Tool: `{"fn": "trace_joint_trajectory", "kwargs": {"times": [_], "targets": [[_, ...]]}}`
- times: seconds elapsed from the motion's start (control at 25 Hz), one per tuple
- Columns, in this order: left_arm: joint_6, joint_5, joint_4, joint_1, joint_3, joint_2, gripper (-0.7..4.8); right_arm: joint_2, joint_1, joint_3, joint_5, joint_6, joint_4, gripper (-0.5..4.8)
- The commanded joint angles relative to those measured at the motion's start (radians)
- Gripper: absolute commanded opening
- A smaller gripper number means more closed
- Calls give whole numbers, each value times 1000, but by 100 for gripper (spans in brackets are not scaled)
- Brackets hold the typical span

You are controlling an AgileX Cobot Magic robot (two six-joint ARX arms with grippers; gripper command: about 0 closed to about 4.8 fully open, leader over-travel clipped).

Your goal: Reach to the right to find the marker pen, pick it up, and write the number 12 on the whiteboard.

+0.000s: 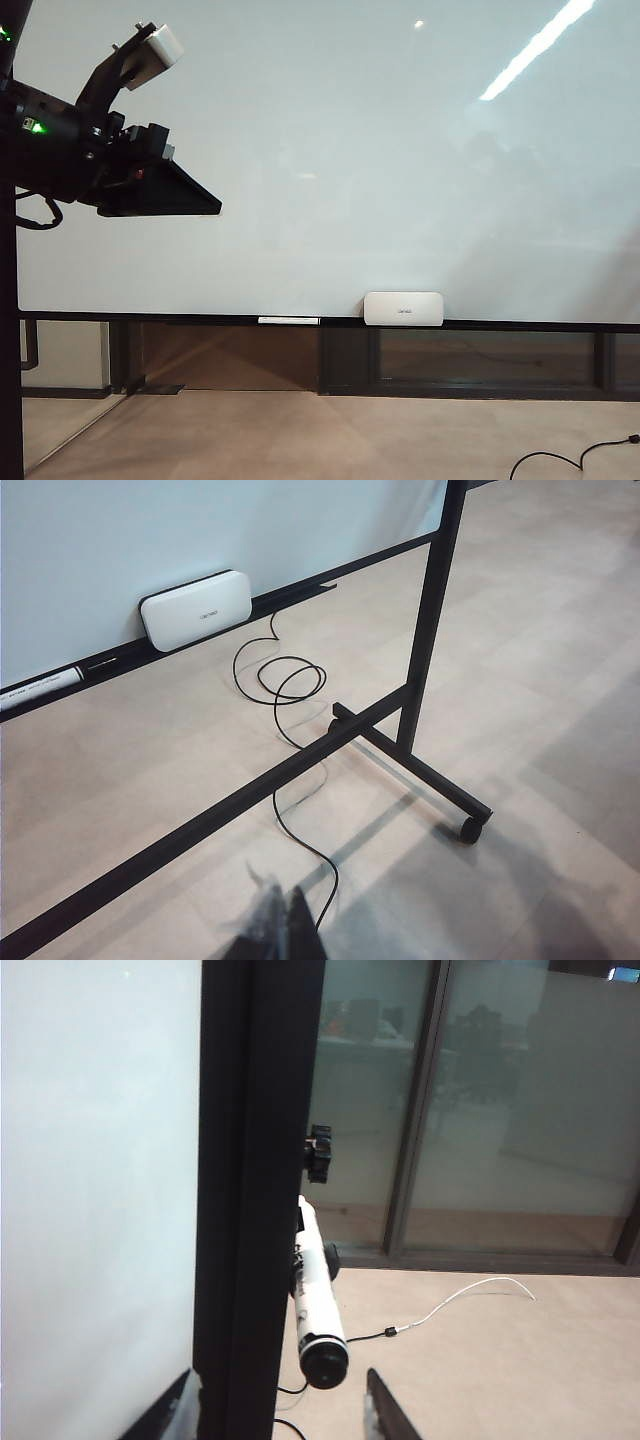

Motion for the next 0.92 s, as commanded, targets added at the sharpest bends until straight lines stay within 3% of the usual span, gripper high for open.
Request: {"fn": "trace_joint_trajectory", "kwargs": {"times": [0.04,0.24,0.4,0.44,0.48,0.76,0.88,0.92], "targets": [[3,0,10,1,3,-2,-5,-5,-10,5,25,-13,10,211],[19,-23,10,2,3,-2,-5,-5,-17,5,18,119,-16,210],[23,-23,11,2,3,-2,-5,2,-13,5,-52,18,-46,214],[23,-23,10,2,3,-2,-5,6,-10,5,-52,-5,-46,223],[23,-28,10,2,3,-2,-5,16,-6,13,-50,-36,-40,274],[22,-44,10,2,3,-2,-5,85,-8,119,-29,-27,-47,286],[22,-43,9,2,3,-2,-5,89,-8,163,-36,-27,-65,361],[22,-42,9,2,3,-2,-5,89,-8,172,-35,-27,-72,361]]}}
